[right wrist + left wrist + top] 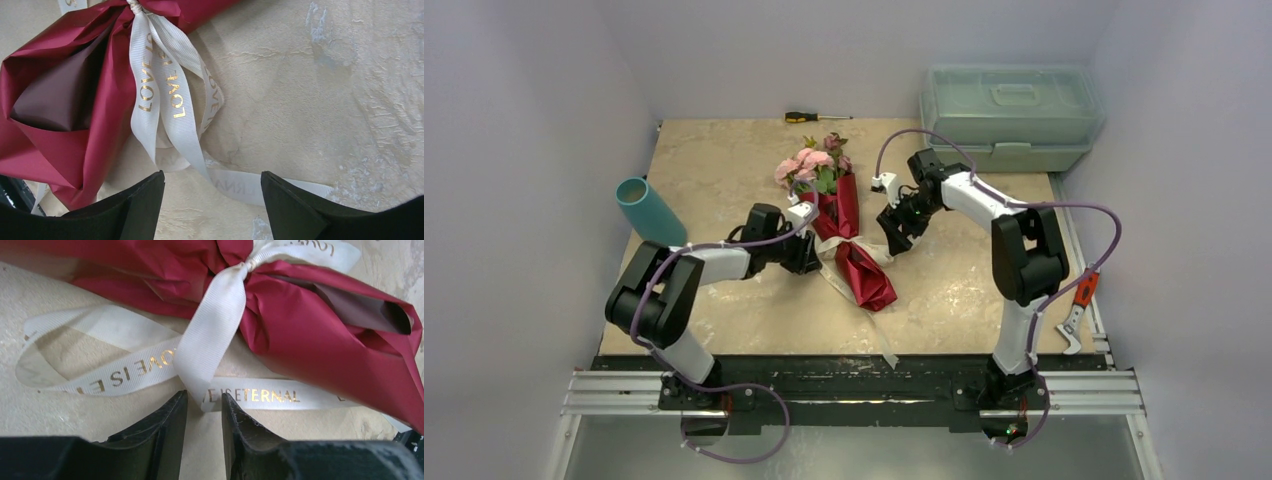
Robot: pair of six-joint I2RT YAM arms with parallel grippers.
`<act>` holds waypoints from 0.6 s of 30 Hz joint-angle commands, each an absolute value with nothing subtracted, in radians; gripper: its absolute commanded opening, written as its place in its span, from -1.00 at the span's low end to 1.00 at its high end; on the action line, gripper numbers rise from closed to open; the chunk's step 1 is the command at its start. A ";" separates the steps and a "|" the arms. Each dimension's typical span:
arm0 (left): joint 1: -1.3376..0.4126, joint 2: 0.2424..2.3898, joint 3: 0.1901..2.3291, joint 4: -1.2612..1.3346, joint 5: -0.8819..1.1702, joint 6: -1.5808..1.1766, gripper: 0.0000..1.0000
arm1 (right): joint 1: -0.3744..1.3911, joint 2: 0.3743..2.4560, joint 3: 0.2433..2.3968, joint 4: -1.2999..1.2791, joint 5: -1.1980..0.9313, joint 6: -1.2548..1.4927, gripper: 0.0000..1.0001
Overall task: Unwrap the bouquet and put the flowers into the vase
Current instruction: Untie the ribbon from the wrapping paper.
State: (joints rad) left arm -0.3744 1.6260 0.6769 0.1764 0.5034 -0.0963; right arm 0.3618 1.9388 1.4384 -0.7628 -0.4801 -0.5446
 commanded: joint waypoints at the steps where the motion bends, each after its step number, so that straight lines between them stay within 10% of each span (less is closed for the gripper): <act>1: -0.376 1.678 0.738 0.229 0.486 -0.137 -0.42 | 0.367 1.921 1.463 -0.753 -0.480 -0.580 0.45; 11: -0.376 1.684 0.799 0.141 0.469 -0.120 -1.00 | 0.367 1.960 1.424 -0.706 -0.453 -0.592 0.08; 18: -0.375 1.605 0.809 0.005 0.406 -0.079 -1.00 | 0.370 1.976 1.370 -0.669 -0.437 -0.602 0.02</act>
